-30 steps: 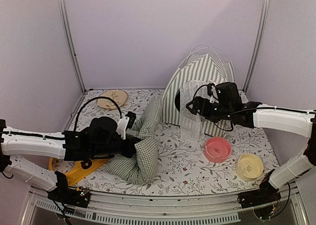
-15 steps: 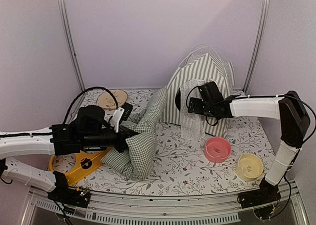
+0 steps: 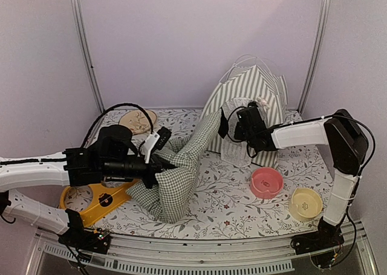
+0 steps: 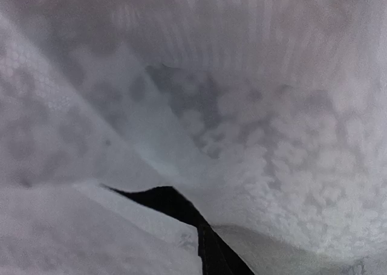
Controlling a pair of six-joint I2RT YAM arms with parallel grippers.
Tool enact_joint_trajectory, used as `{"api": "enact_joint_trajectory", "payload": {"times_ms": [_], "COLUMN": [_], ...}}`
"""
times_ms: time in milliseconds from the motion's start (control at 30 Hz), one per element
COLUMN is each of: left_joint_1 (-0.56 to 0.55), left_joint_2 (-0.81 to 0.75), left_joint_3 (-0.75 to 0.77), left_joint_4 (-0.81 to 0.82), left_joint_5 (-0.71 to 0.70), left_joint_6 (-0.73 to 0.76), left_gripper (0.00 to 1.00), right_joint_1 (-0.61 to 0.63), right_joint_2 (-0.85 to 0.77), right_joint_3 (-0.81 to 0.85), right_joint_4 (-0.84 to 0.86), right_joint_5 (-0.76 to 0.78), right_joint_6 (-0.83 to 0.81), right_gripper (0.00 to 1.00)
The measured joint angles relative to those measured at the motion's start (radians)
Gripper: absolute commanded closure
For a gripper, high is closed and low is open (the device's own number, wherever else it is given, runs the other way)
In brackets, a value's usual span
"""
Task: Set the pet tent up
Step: Pick up the tent flap from the tent.
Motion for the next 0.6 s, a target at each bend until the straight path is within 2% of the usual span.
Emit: {"api": "enact_joint_trajectory", "payload": {"times_ms": [200,467,600], "left_joint_1": [0.0,-0.008,-0.042], "left_joint_2": [0.041,0.131,0.196], "left_joint_3": [0.008,0.008,0.043], "left_joint_4": [0.0,0.042,0.066], "left_joint_5": [0.003,-0.006,-0.031], "left_joint_6": [0.035,0.167,0.28], "left_gripper": [1.0,1.0,1.0], "right_joint_1": [0.0,-0.006,-0.021], "right_joint_2": [-0.043,-0.326,-0.391], "right_joint_3": [0.069,0.123,0.172], "right_joint_4": [-0.066,-0.29,-0.357], "right_joint_5": [-0.089,-0.393,-0.55], "right_joint_6": [-0.052,-0.069,-0.068], "right_gripper": [1.0,1.0,1.0]}}
